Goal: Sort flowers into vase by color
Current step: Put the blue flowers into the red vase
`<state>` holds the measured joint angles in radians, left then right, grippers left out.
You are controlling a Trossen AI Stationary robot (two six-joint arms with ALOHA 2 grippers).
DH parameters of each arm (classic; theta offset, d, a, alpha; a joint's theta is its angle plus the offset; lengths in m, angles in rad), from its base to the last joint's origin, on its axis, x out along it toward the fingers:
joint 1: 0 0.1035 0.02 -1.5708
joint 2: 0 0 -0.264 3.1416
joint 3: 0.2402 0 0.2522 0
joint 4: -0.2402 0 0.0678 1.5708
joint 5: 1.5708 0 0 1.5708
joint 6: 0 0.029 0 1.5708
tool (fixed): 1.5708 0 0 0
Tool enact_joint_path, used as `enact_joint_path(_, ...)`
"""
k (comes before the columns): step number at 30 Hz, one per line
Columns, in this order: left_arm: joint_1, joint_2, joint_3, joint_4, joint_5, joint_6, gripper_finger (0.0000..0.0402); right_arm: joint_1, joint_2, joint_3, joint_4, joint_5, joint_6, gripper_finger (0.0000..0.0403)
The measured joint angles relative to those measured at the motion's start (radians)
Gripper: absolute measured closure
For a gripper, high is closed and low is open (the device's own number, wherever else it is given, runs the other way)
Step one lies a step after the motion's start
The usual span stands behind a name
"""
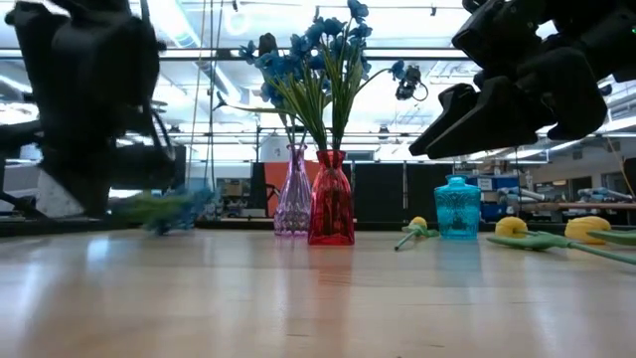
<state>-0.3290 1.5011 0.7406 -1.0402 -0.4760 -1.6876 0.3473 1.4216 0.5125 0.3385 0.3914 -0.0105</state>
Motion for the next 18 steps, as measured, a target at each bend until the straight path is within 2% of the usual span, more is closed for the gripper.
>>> enact_joint_path(5, -0.012, -0.181, 0.002, -0.038, -0.187, 0.08, 0.0378, -0.012, -0.002, 0.0, -0.001, 0.012, -0.008, 0.0158)
enact_joint_path(10, -0.014, -0.344, 0.003, 0.029, -0.362, 0.339, 0.0378, -0.078, -0.03, 0.0, 0.024, 0.03, -0.008, 0.0158)
enact_joint_path(13, -0.014, -0.404, 0.003, 0.068, -0.421, 0.506, 0.0378, -0.14, -0.055, 0.0, 0.056, 0.025, -0.003, 0.0158)
enact_joint_path(18, -0.014, -0.476, 0.003, 0.068, -0.492, 0.657, 0.0378, -0.235, -0.11, 0.0, 0.074, -0.049, 0.068, 0.0158)
